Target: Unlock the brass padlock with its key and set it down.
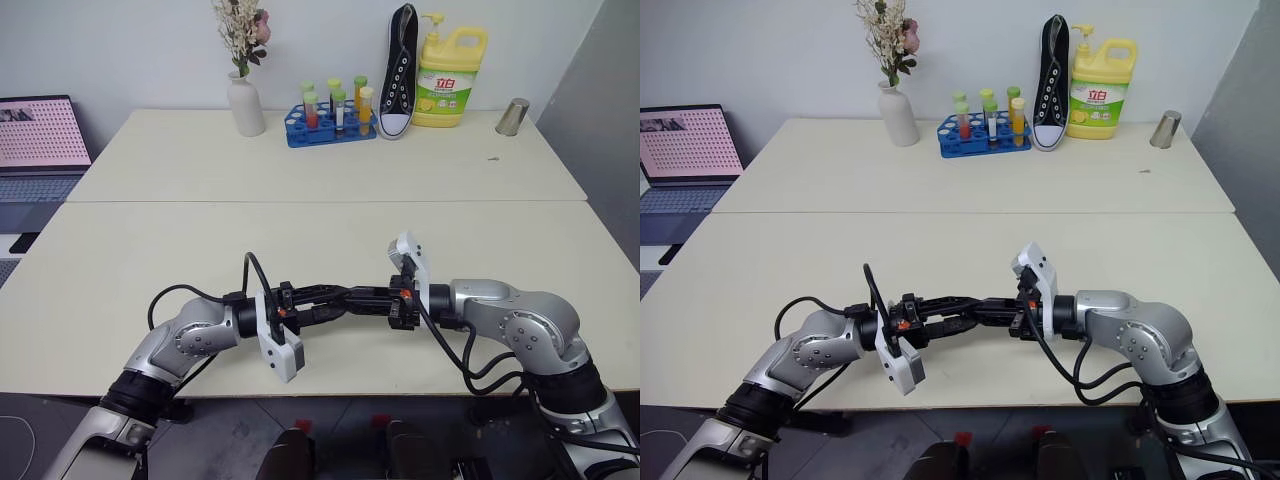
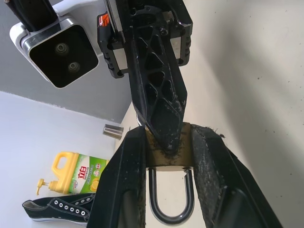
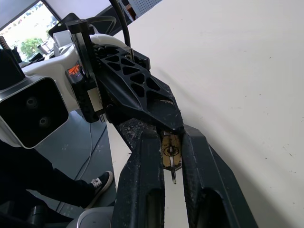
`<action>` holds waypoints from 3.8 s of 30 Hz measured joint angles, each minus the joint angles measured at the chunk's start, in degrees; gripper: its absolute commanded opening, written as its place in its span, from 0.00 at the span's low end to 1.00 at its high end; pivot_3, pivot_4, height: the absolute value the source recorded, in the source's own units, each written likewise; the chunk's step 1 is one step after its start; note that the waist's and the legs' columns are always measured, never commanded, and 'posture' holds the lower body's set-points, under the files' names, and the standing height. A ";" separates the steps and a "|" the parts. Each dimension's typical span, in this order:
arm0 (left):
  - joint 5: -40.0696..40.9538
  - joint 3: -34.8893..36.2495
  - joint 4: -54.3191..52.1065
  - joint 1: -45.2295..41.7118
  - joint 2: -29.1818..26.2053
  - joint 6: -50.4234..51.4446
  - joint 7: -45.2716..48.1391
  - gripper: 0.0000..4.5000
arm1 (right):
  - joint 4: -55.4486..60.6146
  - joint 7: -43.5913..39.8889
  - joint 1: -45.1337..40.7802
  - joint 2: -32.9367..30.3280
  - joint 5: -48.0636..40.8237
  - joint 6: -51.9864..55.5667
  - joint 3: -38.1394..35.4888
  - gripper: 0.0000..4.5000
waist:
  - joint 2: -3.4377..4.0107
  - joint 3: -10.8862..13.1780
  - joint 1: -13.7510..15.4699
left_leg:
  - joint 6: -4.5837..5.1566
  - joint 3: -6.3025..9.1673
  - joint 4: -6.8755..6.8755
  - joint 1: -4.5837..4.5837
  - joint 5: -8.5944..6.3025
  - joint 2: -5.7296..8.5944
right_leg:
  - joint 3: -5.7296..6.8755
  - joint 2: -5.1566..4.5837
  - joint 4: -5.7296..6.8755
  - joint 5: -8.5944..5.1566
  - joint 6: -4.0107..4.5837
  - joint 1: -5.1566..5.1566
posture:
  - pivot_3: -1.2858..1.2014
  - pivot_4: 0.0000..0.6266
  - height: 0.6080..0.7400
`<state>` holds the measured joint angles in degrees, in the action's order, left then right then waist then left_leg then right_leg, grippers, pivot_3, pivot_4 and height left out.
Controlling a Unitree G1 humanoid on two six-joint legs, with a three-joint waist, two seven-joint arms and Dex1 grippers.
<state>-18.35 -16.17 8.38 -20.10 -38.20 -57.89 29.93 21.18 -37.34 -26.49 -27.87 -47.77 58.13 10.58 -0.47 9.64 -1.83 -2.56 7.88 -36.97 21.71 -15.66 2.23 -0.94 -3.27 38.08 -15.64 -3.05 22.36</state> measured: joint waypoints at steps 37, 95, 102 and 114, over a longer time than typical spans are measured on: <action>57.64 7.68 -18.69 6.17 2.94 75.14 13.50 0.00 | 2.67 -6.65 0.34 -4.24 6.22 -6.17 -0.79 0.03 | 0.01 0.03 -0.12 | 0.00 0.02 -0.01 -0.02 0.00 -0.05 | 0.00 0.04 0.00 0.00 0.00 0.00 | 0.52 0.24 1.00; 41.54 11.08 -31.22 17.82 -5.04 68.51 26.44 0.04 | 1.11 -8.32 0.80 -3.74 6.26 -3.20 -1.11 0.03 | 0.06 0.06 0.05 | -0.02 -0.13 0.10 -0.04 0.00 -0.05 | -0.11 0.02 -0.12 -0.02 0.08 0.00 | 0.52 0.24 1.00; 28.36 10.62 -17.79 19.37 -4.17 38.93 28.71 0.47 | -2.22 -8.29 0.27 -3.96 5.50 1.99 -1.93 0.03 | 0.07 0.07 0.58 | 0.00 -0.08 0.06 0.08 -0.01 0.01 | -0.07 -0.10 -0.24 -0.02 0.07 0.01 | 0.52 0.24 1.00; 29.51 11.68 -17.29 19.82 -2.94 34.26 26.86 1.00 | -18.21 -5.46 -6.37 3.22 11.90 4.61 4.30 0.03 | 0.10 0.08 -0.04 | 0.00 -0.07 0.07 0.04 -0.01 -0.02 | -0.04 -0.03 -0.08 -0.02 0.05 0.07 | 0.52 0.24 1.00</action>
<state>11.16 -4.49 -8.91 -0.29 -41.14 -23.63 56.78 2.97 -42.81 -32.86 -24.65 -35.87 62.74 14.88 -0.37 9.72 -1.87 -2.56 7.81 -36.90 21.75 -15.67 2.21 -0.98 -3.30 38.00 -15.66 -3.00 22.43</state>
